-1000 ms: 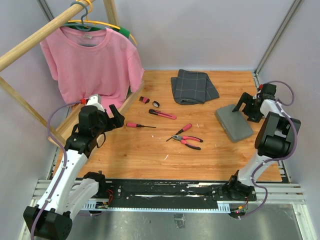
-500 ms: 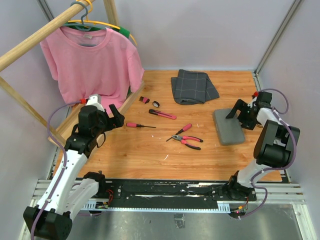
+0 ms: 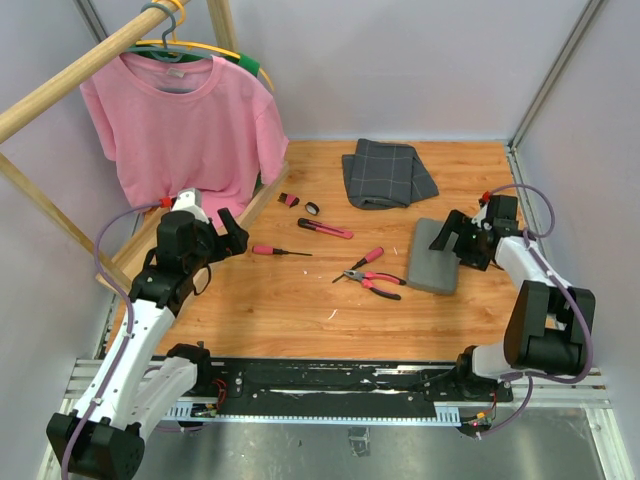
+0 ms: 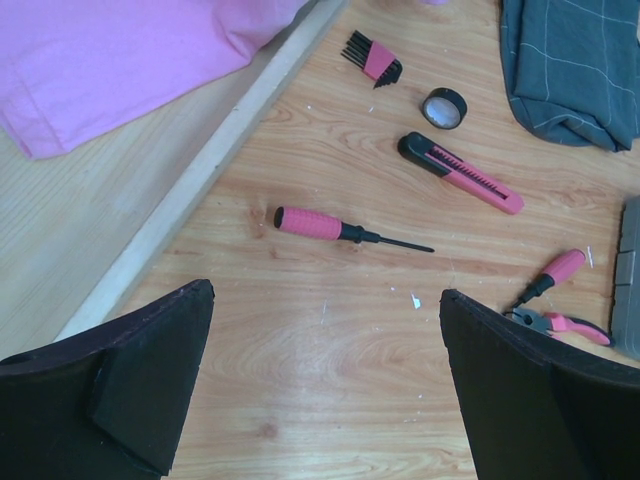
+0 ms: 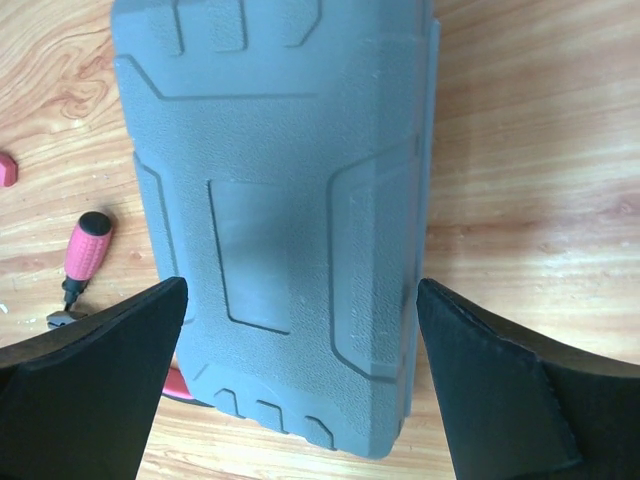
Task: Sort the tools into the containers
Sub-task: Move the storage box to the center of the board.
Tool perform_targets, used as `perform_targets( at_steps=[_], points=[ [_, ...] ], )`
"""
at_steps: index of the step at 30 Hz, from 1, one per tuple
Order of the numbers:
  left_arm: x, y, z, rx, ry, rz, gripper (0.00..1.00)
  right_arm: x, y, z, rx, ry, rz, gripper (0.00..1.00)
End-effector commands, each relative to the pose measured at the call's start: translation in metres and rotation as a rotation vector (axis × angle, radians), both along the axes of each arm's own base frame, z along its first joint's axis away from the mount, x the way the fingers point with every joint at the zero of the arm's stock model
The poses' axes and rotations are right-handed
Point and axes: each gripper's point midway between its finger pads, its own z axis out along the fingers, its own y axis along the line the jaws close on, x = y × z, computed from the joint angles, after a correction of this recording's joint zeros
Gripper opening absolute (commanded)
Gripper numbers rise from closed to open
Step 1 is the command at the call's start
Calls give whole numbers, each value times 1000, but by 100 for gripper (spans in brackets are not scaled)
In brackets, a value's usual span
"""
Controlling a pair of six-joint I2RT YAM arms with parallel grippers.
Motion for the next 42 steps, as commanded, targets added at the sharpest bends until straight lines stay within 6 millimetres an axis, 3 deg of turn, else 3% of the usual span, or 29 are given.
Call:
perform_targets(
  at_steps=[1, 6, 11, 18, 23, 32, 42],
  points=[
    [2, 6, 10, 5, -36, 26, 99, -6, -11, 0, -74, -5, -52, 99],
    [0, 17, 15, 14, -50, 86, 99, -4, -21, 3, -120, -29, -92, 98],
    [-1, 16, 16, 12, -57, 84, 99, 11, -27, 13, -127, -90, -141, 98],
    [-1, 16, 17, 10, -60, 82, 99, 23, -34, 17, -135, -50, -158, 98],
    [-1, 15, 17, 9, -64, 78, 99, 23, -16, 14, -39, -63, -74, 99],
    [0, 11, 14, 6, -52, 57, 99, 12, -2, -1, -14, -35, 31, 99],
    [1, 10, 15, 4, -55, 48, 99, -3, 17, -18, -98, 40, 125, 100]
  ],
)
